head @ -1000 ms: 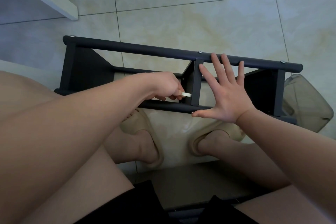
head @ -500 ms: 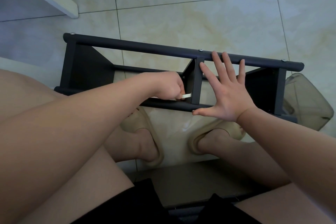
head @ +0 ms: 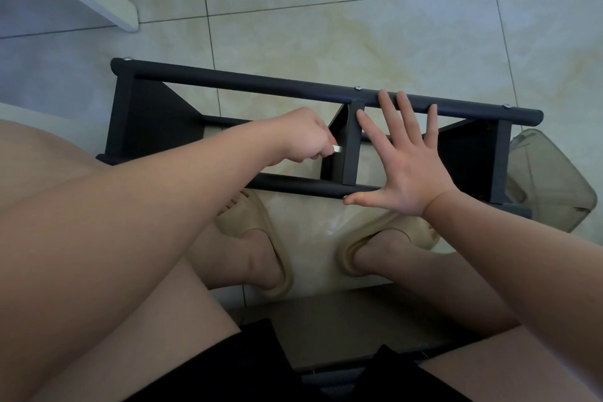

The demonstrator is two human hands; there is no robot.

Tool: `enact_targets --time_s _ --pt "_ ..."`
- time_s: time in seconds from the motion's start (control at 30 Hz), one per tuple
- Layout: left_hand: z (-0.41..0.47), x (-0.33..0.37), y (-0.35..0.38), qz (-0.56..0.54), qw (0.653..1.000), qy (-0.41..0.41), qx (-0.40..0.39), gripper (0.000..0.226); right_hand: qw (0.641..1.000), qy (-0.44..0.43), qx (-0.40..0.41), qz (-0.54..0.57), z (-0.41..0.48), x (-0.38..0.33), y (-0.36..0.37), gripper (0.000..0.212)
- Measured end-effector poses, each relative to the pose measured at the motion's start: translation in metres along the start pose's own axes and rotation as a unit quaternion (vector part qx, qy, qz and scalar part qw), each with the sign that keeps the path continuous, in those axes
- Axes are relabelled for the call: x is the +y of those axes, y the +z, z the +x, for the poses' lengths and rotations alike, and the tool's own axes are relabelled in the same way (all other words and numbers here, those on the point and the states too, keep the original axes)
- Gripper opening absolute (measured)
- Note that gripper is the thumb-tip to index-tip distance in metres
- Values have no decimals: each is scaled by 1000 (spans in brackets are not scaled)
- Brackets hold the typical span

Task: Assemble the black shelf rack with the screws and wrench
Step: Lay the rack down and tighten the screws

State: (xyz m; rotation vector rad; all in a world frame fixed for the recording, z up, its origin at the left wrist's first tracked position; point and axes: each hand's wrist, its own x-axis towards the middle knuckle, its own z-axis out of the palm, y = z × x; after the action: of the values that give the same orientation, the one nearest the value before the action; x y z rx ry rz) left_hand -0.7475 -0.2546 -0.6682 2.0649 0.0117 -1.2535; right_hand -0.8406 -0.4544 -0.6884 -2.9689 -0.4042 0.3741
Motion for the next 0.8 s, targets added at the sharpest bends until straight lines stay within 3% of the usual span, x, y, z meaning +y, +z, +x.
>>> enact_targets --time_s 0.13,0.37,0.6,0.8 --pt "1 0 3 -24 1000 8 17 16 1000 -1 2 -1 0 0 1 128" --pt "-2 8 -6 177 979 93 33 28 1000 -2 5 -2 0 0 1 127" --pt "0 6 -1 -58 998 34 18 11 1000 -4 5 -2 0 1 2 127" --pt "3 1 5 -151 987 -30 47 5 1000 -4 8 -6 0 1 2 127"
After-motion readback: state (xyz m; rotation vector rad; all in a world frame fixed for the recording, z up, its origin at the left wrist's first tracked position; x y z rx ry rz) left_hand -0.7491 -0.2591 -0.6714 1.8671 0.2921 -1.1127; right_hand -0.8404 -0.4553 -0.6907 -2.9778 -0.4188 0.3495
